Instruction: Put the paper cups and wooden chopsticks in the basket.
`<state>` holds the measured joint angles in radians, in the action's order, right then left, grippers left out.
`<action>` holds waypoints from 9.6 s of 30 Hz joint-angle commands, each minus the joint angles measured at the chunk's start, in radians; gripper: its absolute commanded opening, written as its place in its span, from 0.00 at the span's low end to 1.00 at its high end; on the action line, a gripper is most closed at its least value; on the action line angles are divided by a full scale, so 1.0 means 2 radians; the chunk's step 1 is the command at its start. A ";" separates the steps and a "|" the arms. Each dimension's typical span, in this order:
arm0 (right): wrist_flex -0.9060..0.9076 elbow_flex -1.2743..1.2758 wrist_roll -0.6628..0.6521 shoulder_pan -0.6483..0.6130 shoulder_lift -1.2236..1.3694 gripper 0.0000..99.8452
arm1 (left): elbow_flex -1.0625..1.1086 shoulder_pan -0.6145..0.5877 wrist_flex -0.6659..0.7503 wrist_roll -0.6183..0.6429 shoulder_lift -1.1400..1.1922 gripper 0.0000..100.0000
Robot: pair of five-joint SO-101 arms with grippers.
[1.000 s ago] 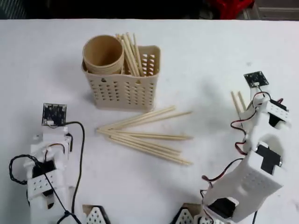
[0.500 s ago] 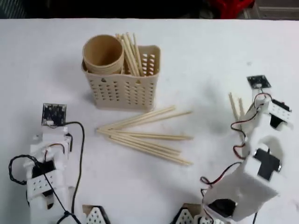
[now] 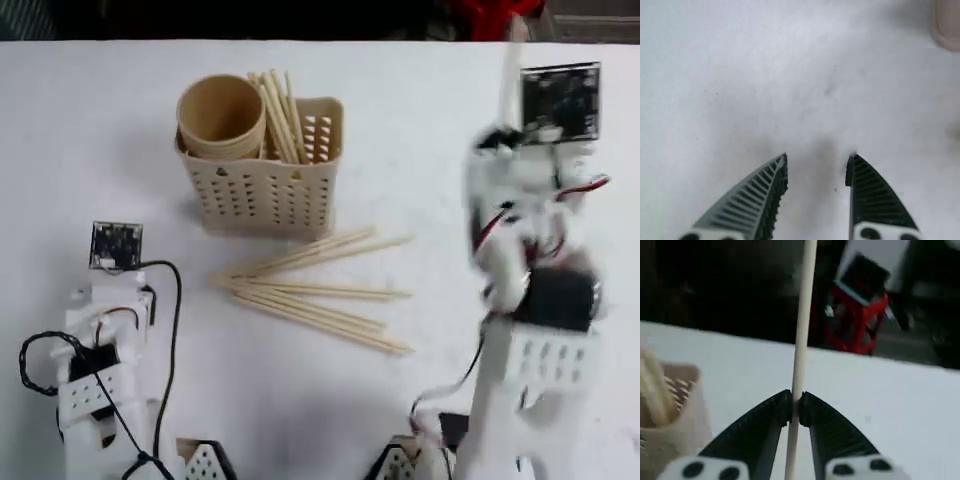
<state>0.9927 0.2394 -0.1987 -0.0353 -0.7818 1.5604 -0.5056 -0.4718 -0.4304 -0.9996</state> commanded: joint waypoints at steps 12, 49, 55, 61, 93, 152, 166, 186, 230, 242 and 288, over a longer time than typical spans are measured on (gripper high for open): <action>-0.294 -0.077 0.067 -0.211 0.144 0.02 | -0.002 0.006 0.010 -0.005 -0.008 0.20; 0.014 0.130 0.034 -0.001 -0.142 0.06 | -0.002 0.006 0.010 -0.005 -0.008 0.20; 0.116 0.155 -0.193 0.100 -0.078 0.06 | -0.002 0.006 0.010 -0.005 -0.008 0.20; 0.118 0.170 -0.272 0.178 0.082 0.11 | -0.002 0.006 0.010 -0.005 -0.008 0.20; 0.021 -0.030 -0.304 0.260 0.602 0.02 | -0.002 0.006 0.010 -0.005 -0.008 0.20; -0.199 0.002 0.085 -0.186 0.211 0.26 | -0.002 0.006 0.010 -0.005 -0.008 0.20; 0.198 0.005 -0.104 -0.267 0.040 0.21 | -0.002 0.006 0.010 -0.005 -0.008 0.20; -0.068 0.278 -0.222 -0.359 0.300 0.21 | -0.002 0.006 0.010 -0.005 -0.008 0.20; -0.049 0.328 -0.200 -0.316 0.164 0.05 | -0.002 0.006 0.010 -0.005 -0.008 0.20; 0.000 0.299 -0.124 -0.282 -0.086 0.05 | -0.002 0.006 0.010 -0.005 -0.008 0.20; -0.340 0.041 -0.015 -0.210 0.222 0.08 | -0.002 0.006 0.010 -0.005 -0.008 0.20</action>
<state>0.3207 0.3237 -0.2401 -0.4557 -0.3322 1.5604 -0.5056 -0.4718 -0.4319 -0.9996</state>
